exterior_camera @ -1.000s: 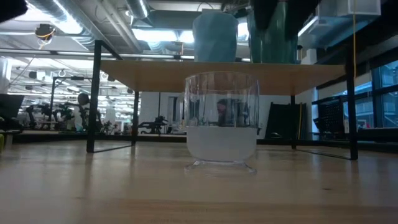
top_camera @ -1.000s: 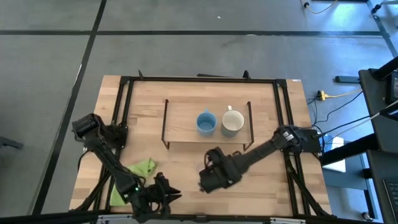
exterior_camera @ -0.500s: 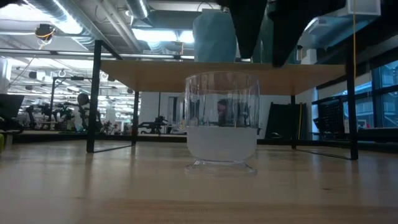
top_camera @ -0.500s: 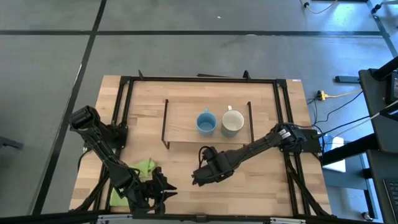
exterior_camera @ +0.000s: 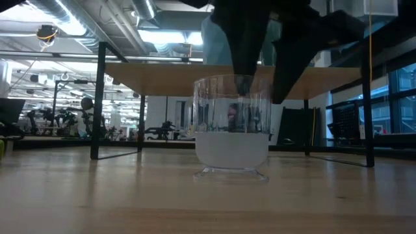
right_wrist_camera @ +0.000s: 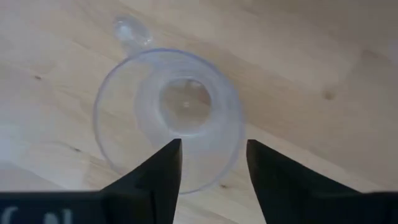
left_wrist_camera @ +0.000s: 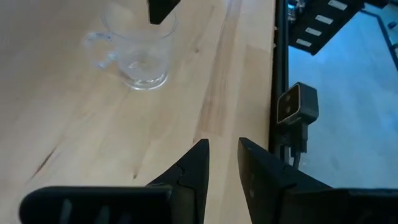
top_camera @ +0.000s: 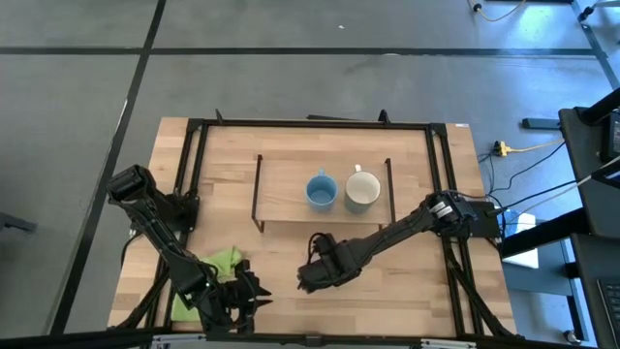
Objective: Stack small to large cups/mugs on shelf
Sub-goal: Put the transparent mug on the shelf
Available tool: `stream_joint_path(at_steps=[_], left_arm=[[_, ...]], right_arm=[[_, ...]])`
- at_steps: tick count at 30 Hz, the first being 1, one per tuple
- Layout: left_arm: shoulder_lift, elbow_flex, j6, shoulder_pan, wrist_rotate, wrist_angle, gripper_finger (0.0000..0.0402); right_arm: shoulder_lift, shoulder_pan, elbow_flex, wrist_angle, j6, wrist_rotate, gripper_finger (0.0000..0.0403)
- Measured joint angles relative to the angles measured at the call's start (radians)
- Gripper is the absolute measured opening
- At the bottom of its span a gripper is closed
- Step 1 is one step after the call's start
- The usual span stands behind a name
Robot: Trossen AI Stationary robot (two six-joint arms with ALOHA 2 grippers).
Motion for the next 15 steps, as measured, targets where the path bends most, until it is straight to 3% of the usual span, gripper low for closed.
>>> stream_joint_path(at_steps=[6, 15], left_arm=[[0.0, 0.0, 0.002, 0.0, 0.014, -0.027, 0.0079], [0.0, 0.0, 0.027, 0.0, 0.011, -0.027, 0.0079]], right_arm=[[0.0, 0.0, -0.022, 0.035, 0.037, 0.0, 0.0148], [0.0, 0.0, -0.013, 0.1, 0.037, 0.0, 0.0064]])
